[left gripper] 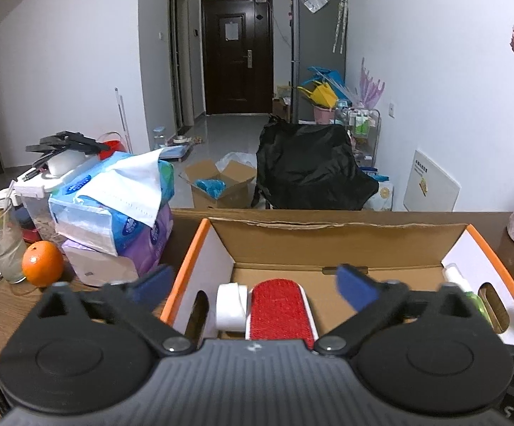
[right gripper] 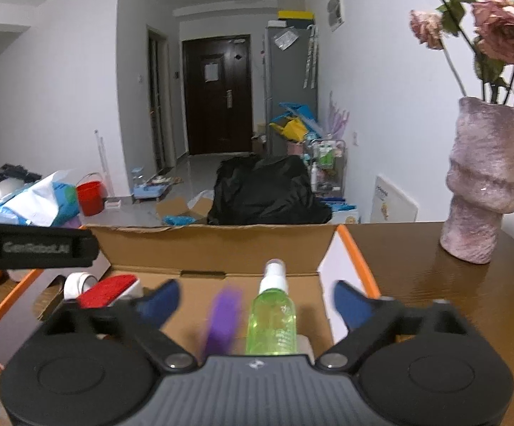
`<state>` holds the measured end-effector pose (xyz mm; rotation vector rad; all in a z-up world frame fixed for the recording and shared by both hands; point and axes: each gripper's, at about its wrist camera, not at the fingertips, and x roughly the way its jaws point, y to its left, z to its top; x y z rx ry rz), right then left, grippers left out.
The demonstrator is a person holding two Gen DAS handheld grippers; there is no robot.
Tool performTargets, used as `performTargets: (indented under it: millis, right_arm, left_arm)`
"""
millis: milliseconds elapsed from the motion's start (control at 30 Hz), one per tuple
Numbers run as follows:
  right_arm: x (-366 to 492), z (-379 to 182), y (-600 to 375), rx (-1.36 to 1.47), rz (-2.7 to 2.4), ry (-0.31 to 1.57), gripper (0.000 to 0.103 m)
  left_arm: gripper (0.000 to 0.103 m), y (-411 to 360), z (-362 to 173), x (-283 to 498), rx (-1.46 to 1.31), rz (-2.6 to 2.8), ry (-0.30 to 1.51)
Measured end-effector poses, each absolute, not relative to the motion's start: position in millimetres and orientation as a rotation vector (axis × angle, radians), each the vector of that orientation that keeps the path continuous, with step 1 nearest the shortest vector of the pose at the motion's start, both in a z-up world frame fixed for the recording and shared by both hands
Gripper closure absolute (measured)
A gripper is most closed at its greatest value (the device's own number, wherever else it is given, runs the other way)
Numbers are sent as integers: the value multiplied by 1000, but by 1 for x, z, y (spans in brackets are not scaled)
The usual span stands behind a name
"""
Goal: Organize rigid objects
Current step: 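Lower the tape roll and purple cap into the box and open both tools, then withdraw both tools from the box toward the remaining white objects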
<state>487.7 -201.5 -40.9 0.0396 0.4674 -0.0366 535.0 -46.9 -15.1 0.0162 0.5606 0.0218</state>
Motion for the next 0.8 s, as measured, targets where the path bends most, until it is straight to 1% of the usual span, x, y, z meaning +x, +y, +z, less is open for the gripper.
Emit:
performTargets:
  millis: [67, 800]
  right_arm:
    - [487, -40, -203, 46, -44, 461, 0]
    - [477, -34, -203, 57, -31, 436, 0]
  left_arm:
    - [0, -46, -14, 536, 16, 25, 562]
    - [0, -42, -10, 524, 22, 27, 544]
